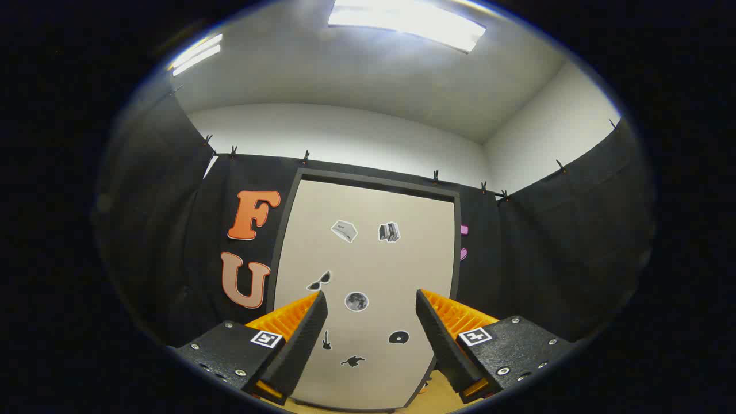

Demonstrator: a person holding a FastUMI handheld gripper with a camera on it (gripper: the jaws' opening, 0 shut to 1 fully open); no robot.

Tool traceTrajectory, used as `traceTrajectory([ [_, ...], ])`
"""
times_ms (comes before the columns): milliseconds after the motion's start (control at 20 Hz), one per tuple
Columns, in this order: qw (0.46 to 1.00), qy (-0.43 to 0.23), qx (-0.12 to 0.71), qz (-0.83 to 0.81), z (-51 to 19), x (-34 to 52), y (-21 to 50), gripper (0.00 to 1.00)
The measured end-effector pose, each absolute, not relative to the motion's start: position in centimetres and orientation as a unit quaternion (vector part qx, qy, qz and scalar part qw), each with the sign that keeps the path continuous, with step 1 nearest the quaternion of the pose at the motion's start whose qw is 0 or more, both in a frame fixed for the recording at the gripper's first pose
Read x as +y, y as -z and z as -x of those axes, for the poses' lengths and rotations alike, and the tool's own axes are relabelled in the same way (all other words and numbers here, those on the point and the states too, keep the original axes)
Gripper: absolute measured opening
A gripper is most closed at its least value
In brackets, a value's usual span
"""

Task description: Open the shoe cabinet door, grab the shoes and put them into the shoe cabinet, then close the shoe cabinet door.

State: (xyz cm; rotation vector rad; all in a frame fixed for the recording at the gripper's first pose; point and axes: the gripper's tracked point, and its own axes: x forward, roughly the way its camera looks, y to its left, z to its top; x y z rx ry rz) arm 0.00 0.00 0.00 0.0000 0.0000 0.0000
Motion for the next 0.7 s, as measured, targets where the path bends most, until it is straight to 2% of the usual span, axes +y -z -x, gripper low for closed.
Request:
traceTrajectory([
  [700, 1.000, -0.003, 0.009, 0.026, -0.1, 2.4, 0.6, 0.95],
])
